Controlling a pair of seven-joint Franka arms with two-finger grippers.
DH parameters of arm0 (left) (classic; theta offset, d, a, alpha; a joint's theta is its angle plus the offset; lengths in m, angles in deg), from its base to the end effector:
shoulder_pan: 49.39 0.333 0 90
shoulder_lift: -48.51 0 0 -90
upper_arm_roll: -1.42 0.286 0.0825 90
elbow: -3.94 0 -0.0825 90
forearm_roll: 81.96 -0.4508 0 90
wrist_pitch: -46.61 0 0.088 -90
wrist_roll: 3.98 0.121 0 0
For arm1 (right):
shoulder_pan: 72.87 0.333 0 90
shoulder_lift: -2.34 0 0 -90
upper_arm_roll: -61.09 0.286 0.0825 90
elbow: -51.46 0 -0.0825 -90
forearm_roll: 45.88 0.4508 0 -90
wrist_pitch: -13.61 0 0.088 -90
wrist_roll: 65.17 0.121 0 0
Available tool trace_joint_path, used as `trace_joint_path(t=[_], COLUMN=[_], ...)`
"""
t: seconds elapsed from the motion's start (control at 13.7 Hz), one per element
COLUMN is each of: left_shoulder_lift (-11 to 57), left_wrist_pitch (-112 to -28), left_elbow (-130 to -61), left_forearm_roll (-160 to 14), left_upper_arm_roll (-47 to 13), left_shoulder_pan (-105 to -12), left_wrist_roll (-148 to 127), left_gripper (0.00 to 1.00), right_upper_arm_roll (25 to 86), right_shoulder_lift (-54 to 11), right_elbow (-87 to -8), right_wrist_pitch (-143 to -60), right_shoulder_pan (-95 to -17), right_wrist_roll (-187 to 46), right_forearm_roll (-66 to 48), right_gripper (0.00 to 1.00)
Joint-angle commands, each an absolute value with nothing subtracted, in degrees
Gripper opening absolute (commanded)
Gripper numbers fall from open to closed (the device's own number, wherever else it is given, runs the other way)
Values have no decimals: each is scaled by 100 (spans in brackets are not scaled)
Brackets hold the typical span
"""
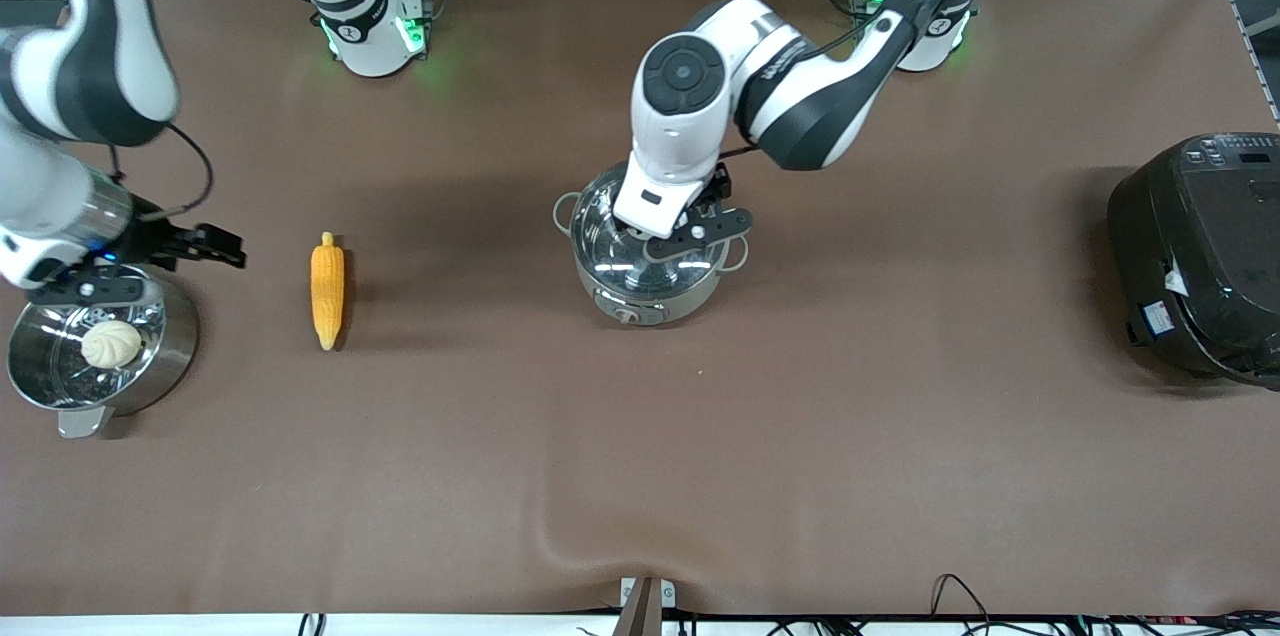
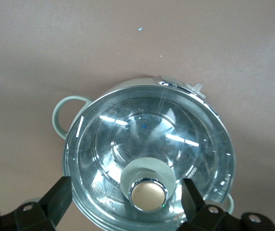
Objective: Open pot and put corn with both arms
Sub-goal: 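Grasp the lid knob with the left gripper while the right gripper grasps the corn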
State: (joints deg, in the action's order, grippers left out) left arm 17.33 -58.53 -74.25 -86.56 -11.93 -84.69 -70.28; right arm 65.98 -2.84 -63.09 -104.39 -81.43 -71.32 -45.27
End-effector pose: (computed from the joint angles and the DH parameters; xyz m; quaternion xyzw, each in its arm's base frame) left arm 0.5203 -0.5405 0.3445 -0.9870 -0.1561 0.0345 0.0133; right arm 0.6234 -0.0395 0.3351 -0.9997 -0.0190 0.0142 0.0098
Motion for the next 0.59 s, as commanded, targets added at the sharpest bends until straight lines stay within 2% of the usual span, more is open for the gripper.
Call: trace_joint_path(t=[0.0, 0.22, 0.51], left_shoulder_lift=[1564, 1581, 1494], left_wrist_pitch=[-5825, -5930, -6236], left_elbow=[-7279, -7366, -7559], left_forearm_roll=[-9083, -9014, -8952], left_upper_arm_roll=[-1158, -1185, -1194], left_shoulder_pan=[-8701, -8701, -8788], left_wrist_roll=[-7394, -7403, -7420], left_gripper=[100, 100, 100], right_upper_arm_roll=[6610, 6610, 6610], right_shoulder_lift=[-38, -248, -941], right_elbow=[-7341, -8316, -8592], right_wrist_pitch=[-11450, -13023, -13686], right_shoulder_pan=[-8122, -8165, -8087], right_wrist_roll=[-7194, -7211, -7220], right_forearm_roll=[-4641, -4641, -4649], right_gripper=[100, 100, 100])
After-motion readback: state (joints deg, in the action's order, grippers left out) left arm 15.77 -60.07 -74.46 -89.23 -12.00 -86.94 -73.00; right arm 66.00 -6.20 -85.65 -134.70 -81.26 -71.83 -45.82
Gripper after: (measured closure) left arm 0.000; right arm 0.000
